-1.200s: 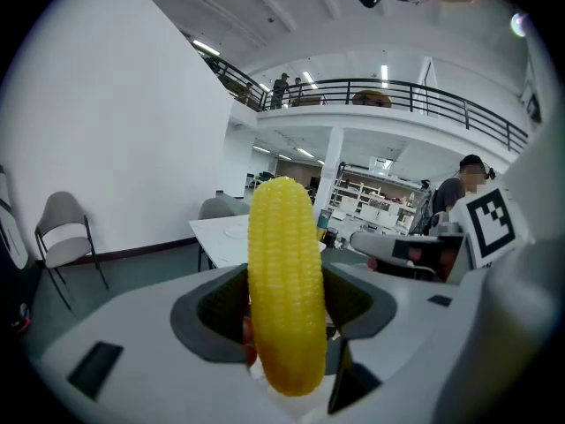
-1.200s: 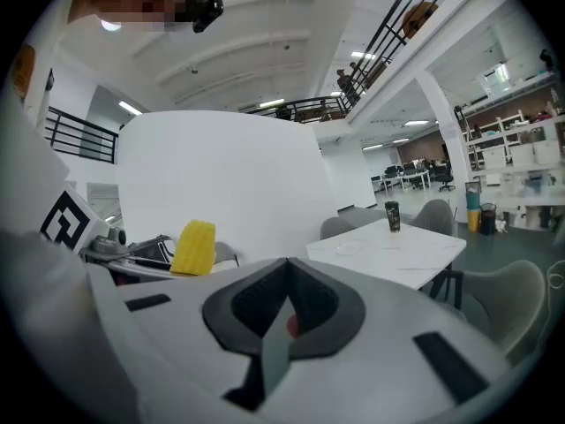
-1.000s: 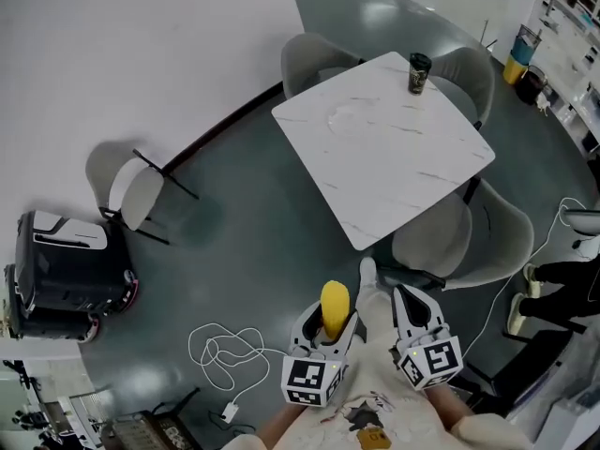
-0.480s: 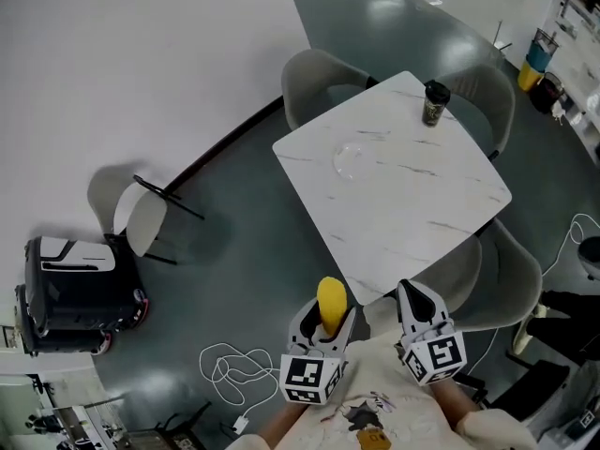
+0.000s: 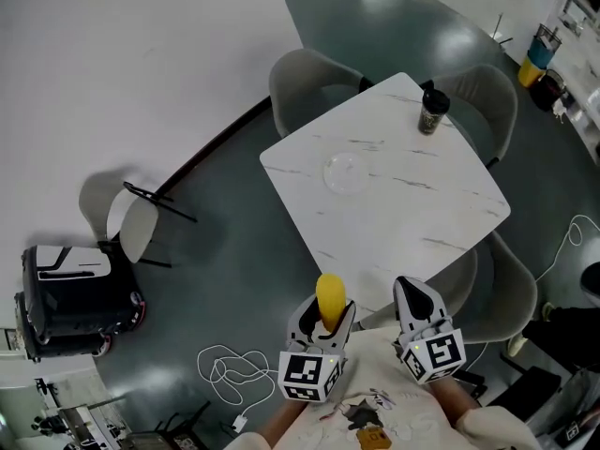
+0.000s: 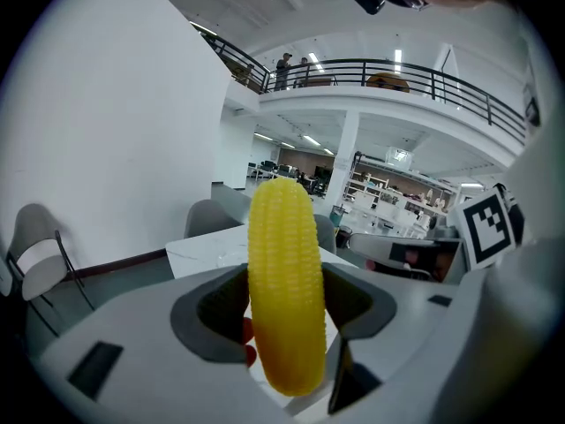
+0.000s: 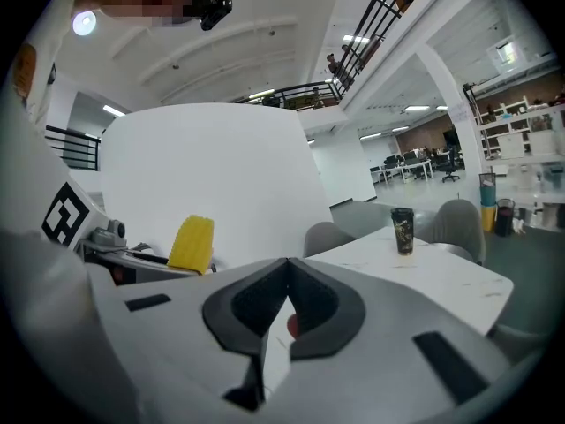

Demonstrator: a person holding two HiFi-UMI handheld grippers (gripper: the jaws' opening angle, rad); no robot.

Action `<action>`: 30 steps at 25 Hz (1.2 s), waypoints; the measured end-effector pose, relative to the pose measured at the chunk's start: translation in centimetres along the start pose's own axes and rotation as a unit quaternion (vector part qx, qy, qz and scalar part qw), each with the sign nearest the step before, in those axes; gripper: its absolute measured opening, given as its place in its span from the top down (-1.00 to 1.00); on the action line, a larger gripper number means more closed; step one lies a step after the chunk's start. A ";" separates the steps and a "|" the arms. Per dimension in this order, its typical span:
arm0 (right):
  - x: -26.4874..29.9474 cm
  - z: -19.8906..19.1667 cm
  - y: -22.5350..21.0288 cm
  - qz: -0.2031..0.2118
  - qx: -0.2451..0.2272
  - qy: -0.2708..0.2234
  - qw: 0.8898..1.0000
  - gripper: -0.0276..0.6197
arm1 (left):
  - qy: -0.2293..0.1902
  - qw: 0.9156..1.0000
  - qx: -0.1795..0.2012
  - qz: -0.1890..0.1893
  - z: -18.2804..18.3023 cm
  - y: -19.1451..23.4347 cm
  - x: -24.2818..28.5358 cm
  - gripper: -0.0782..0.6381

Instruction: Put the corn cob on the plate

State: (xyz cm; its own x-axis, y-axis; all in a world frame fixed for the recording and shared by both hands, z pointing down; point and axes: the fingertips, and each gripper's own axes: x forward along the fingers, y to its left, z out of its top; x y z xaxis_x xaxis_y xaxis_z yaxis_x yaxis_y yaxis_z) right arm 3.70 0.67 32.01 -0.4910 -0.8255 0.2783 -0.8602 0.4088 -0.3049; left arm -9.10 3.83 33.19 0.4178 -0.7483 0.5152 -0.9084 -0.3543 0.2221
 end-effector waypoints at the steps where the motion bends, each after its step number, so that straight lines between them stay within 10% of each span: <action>1: 0.0 0.0 -0.3 -0.001 0.001 0.001 1.000 0.92 | 0.001 1.000 -0.002 0.000 0.0 -0.1 0.2 0.05; 30: 6.6 0.8 -1.5 -0.013 -0.050 0.020 0.998 0.92 | 0.028 0.999 0.011 -0.013 3.0 6.1 10.7 0.05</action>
State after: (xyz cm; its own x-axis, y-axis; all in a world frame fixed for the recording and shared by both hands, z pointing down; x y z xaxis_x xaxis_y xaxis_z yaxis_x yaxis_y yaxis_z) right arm 1.83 -5.71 33.59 -0.4723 -0.8209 0.3209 -0.8809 0.4267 -0.2050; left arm -10.16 -8.03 37.53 0.4385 -0.7068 0.5551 -0.8967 -0.3856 0.2175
